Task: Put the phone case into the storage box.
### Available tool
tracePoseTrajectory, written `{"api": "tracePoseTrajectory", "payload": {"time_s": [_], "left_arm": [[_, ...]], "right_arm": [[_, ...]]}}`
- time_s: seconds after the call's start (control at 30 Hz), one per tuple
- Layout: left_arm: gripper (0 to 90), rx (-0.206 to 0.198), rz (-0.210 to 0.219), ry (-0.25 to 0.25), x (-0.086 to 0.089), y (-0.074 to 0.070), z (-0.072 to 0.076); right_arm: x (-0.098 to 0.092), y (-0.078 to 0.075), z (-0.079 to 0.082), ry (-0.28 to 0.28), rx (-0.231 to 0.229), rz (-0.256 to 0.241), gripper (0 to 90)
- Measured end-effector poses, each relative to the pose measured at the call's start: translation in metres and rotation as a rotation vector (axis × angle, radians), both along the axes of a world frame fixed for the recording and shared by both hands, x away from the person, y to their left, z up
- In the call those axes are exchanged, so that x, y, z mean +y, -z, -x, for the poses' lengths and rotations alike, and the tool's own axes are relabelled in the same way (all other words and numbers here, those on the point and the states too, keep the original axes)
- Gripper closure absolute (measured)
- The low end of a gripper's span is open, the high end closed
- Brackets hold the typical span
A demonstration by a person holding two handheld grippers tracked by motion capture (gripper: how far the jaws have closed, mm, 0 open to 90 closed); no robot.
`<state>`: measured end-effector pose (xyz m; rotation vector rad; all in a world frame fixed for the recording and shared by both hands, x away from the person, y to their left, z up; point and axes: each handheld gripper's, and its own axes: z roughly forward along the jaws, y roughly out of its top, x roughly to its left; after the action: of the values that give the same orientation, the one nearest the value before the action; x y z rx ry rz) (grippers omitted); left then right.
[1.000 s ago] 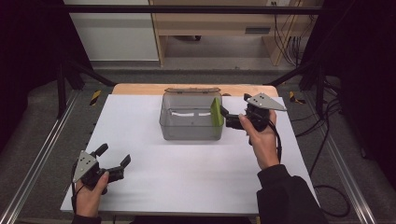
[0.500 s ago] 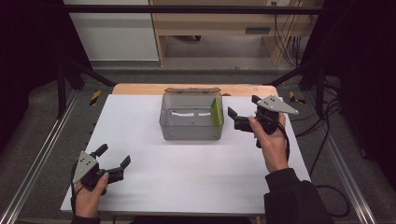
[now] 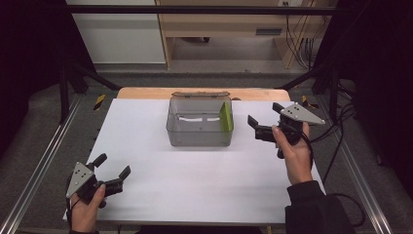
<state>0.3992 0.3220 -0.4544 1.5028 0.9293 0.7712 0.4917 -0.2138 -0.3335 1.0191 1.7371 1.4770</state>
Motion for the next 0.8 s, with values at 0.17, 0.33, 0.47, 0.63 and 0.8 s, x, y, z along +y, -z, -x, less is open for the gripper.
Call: {"api": "tracePoseTrajectory", "payload": {"time_s": [0.17, 0.33, 0.47, 0.63, 0.8], "left_arm": [[1.5, 0.001, 0.011, 0.001, 0.003, 0.0, 0.003], [1.5, 0.0, 0.011, 0.003, 0.003, 0.0, 0.003], [1.5, 0.0, 0.011, 0.004, 0.002, 0.001, 0.003], [1.5, 0.002, 0.011, 0.009, 0.002, 0.001, 0.003], [1.5, 0.002, 0.011, 0.012, 0.002, 0.001, 0.003]], "right_arm": [[-0.009, 0.0, 0.005, 0.005, -0.002, 0.002, 3.6], [-0.018, 0.002, 0.011, 0.014, -0.007, 0.007, 3.5], [-0.024, 0.003, 0.015, 0.021, -0.005, 0.002, 3.5], [-0.03, 0.003, 0.02, 0.019, -0.002, 0.0, 3.4], [-0.038, 0.006, 0.025, 0.024, 0.0, 0.005, 3.4]]}}
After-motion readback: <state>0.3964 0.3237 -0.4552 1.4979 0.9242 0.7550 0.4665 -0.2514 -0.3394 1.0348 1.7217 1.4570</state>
